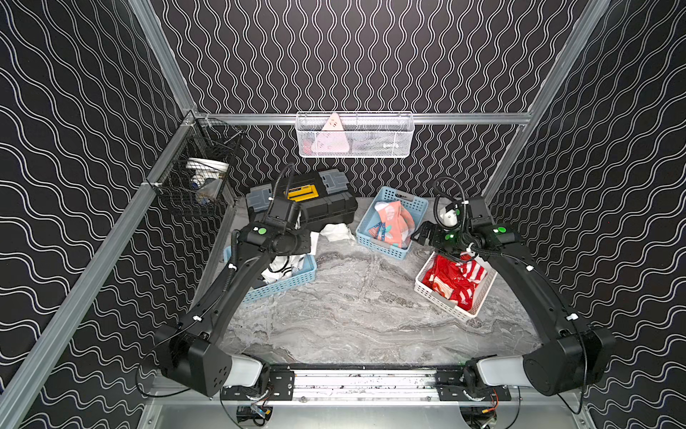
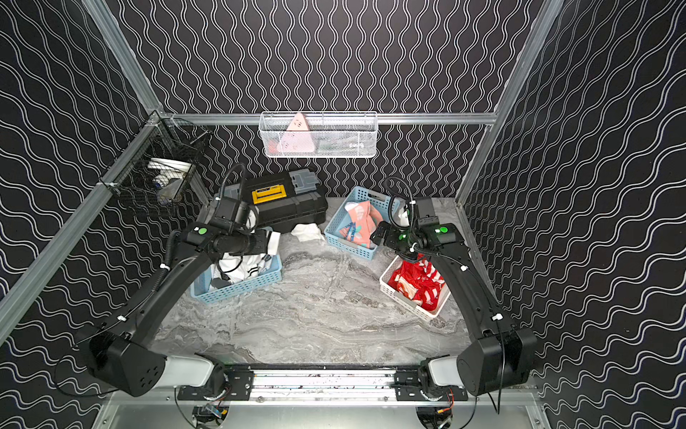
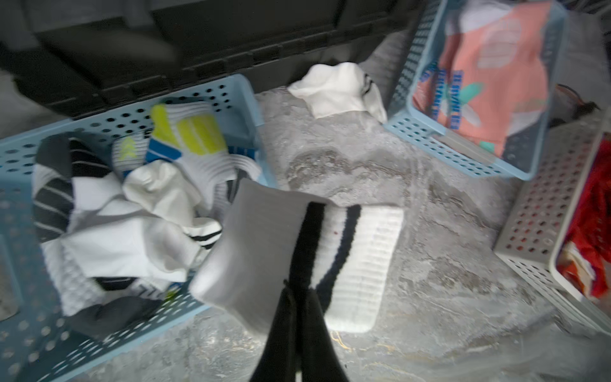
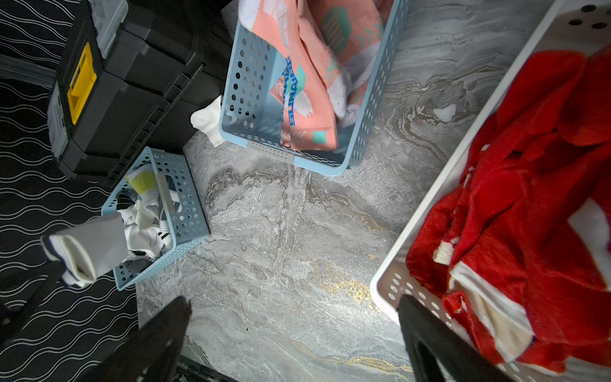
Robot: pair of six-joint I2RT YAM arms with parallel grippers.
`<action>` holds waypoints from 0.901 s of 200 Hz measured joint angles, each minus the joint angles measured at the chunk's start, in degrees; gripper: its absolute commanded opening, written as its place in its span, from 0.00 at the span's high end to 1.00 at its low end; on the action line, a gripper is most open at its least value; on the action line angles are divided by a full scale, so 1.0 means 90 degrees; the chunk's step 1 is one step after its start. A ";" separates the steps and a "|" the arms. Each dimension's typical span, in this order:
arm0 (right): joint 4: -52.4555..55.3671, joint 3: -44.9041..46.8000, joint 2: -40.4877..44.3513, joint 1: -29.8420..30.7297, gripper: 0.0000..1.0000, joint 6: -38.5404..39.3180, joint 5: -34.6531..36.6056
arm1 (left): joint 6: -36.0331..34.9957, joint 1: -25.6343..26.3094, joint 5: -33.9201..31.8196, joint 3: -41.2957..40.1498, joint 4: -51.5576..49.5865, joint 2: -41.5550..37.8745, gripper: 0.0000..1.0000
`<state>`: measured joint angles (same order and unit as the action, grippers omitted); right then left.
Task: Sort the socks into the basket by color
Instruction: Place the sock in the bin.
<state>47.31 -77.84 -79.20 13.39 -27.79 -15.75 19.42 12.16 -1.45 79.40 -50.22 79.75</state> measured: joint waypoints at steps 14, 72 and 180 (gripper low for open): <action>0.0015 0.0017 0.0000 0.0019 0.00 0.0000 -0.0044 | -0.0155 -0.0345 -0.0029 -0.0124 -0.0012 0.0073 1.00; 0.0032 0.0117 0.0024 0.0032 0.00 0.0029 -0.0112 | -0.0481 -0.0597 -0.0019 -0.1032 0.0236 0.0617 1.00; 0.0034 0.0267 0.0058 0.0036 0.00 0.0051 -0.0160 | -0.0437 -0.0646 0.0175 -0.2079 0.1464 0.1246 0.95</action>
<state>47.62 -75.44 -78.67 13.72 -27.33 -17.19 15.49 6.35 0.12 60.69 -37.04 90.96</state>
